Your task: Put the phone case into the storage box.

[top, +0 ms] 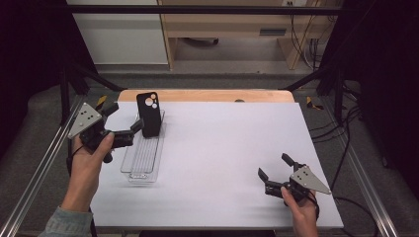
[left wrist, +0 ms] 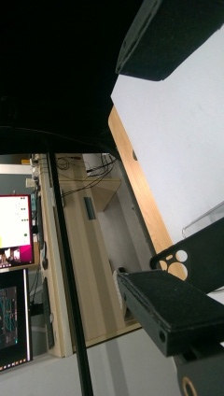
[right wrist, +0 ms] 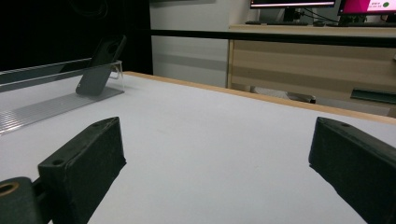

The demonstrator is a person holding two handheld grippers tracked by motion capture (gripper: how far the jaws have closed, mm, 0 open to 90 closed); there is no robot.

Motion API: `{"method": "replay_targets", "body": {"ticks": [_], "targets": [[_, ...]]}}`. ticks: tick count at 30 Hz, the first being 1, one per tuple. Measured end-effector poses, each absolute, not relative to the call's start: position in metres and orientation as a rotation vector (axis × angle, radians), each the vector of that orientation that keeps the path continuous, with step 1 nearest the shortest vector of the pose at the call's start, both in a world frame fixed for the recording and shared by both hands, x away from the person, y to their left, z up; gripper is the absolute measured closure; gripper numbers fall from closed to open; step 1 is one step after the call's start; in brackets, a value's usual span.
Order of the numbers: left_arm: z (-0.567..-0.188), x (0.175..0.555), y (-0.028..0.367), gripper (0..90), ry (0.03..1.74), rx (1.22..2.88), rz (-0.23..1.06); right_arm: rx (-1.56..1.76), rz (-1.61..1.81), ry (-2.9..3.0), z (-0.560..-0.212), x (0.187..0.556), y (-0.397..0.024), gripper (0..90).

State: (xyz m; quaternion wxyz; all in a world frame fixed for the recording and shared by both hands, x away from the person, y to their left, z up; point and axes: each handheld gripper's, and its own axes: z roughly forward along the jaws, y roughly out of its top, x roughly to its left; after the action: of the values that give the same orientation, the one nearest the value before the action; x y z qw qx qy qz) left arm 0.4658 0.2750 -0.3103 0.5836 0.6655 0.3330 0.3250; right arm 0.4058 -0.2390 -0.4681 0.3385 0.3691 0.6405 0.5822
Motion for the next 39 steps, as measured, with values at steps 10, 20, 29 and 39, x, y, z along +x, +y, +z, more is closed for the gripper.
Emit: {"method": "replay_targets", "body": {"ticks": [10,20,29,39], "targets": [[-0.309,0.46,0.286,1.5,0.786,1.532,0.775,0.961,1.517,1.668,-0.468,0.406,-0.239,3.8],[-0.311,0.455,0.298,1.1,0.784,1.497,0.778,0.961,1.516,1.67,-0.468,0.406,-0.239,3.7],[-0.313,0.45,0.305,0.6,0.784,1.476,0.781,0.962,1.515,1.668,-0.468,0.406,-0.239,3.6],[-0.321,0.445,0.312,0.5,0.8,1.449,0.779,0.958,1.515,1.668,-0.468,0.406,-0.239,3.6]]}}
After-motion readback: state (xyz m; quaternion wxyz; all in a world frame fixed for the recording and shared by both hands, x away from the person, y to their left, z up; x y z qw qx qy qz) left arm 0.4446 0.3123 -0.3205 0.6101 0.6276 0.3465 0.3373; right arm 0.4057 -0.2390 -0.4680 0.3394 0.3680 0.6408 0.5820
